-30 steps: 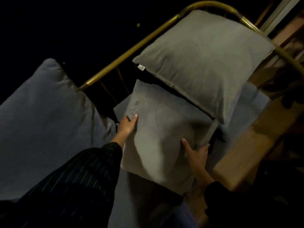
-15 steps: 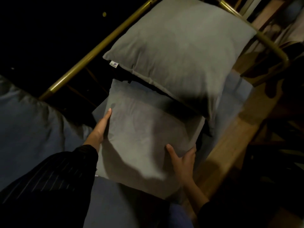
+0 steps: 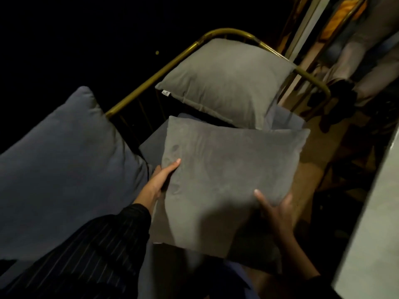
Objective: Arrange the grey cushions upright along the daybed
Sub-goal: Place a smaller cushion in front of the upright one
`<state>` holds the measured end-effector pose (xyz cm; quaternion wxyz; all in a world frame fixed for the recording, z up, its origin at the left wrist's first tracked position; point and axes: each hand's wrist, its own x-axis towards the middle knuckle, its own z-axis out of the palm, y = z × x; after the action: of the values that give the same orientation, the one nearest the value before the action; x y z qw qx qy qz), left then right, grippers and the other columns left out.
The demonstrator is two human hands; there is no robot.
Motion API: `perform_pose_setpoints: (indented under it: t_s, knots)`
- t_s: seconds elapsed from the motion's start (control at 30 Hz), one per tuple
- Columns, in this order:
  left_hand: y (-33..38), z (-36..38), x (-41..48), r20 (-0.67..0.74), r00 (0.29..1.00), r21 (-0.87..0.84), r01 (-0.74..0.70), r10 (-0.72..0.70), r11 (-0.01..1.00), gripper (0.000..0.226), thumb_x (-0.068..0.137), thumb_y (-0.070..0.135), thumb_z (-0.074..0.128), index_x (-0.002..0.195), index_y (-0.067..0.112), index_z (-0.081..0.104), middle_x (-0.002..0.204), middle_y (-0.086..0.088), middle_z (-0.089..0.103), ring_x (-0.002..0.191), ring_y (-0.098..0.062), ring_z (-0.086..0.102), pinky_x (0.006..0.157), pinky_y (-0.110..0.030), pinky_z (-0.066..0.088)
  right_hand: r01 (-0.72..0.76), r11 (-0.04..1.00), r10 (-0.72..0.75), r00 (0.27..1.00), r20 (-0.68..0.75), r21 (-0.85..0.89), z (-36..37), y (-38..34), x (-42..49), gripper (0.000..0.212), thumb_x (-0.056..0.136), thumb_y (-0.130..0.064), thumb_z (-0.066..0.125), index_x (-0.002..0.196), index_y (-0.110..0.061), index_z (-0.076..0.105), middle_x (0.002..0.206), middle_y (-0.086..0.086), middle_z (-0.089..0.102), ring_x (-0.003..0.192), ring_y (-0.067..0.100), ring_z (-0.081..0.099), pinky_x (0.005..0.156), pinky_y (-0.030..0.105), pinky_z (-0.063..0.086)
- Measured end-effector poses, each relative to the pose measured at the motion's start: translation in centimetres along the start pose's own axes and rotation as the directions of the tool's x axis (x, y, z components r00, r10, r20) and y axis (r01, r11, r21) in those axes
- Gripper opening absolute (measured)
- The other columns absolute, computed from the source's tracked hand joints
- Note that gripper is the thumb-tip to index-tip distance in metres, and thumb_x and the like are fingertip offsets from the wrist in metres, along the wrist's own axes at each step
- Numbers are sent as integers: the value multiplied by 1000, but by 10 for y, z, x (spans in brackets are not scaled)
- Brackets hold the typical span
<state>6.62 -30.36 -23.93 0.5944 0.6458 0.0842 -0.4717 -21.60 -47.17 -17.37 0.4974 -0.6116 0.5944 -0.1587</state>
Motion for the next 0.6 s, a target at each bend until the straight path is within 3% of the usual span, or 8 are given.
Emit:
perform_pose_setpoints:
  t_s: [0.07, 0.13, 0.2, 0.33, 0.4, 0.5, 0.6]
  knots:
    - [-8, 2, -48, -18, 999, -2, -41, 41, 999, 87, 60, 49, 89, 134, 14, 59, 126, -6, 71, 107, -23, 72, 91, -40, 59, 44, 999, -45, 997, 59, 29, -22, -4, -7, 108, 60, -63, 78, 146, -26, 25, 149, 6, 41, 134, 27, 44, 112, 49, 37]
    - [-25, -1, -98, -63, 994, -44, -95, 92, 994, 61, 79, 32, 80, 132, 10, 59, 124, -6, 71, 99, -18, 72, 71, -29, 62, 107, 994, -110, 986, 123, 30, -35, -5, -13, 91, 76, -43, 76, 147, -20, 24, 149, 8, 40, 133, 27, 44, 111, 48, 37]
    - [-46, -13, -146, -111, 987, -92, -127, 117, 988, 52, 85, 25, 75, 132, 12, 55, 123, -5, 69, 96, -14, 69, 73, -29, 60, 174, 985, -173, 969, 176, 12, -37, -5, -21, 82, 81, -33, 73, 146, -14, 27, 148, 11, 42, 133, 28, 45, 111, 47, 38]
    - [-98, -59, -224, -270, 954, -182, -187, 134, 965, 58, 85, 27, 76, 135, 16, 51, 124, -1, 67, 104, -17, 66, 101, -41, 51, 256, 966, -232, 900, 370, -19, -3, -7, -50, 73, 87, -31, 68, 145, -10, 28, 145, 10, 44, 131, 26, 46, 105, 35, 39]
    - [-126, -86, -258, -373, 918, -223, -227, 132, 948, 60, 78, 32, 82, 130, 19, 54, 119, 1, 69, 102, -16, 67, 101, -40, 51, 269, 962, -208, 842, 497, -53, 26, -9, -73, 72, 88, -30, 65, 145, -8, 27, 145, 11, 44, 127, 23, 47, 100, 30, 38]
    - [-171, -125, -293, -499, 865, -321, -246, 57, 915, 97, 55, 44, 93, 138, 12, 55, 128, -8, 69, 110, -25, 69, 96, -43, 55, 276, 951, -119, 739, 663, -138, 66, 0, -107, 73, 89, -33, 64, 145, -7, 25, 146, 13, 44, 123, 24, 50, 98, 30, 39]
    - [-210, -136, -317, -544, 839, -391, -245, -8, 887, 91, 61, 42, 91, 139, 12, 55, 127, -10, 68, 111, -28, 68, 91, -42, 57, 280, 934, -18, 656, 754, -221, 95, 5, -126, 80, 86, -42, 65, 147, -10, 24, 146, 12, 44, 128, 30, 49, 104, 37, 42]
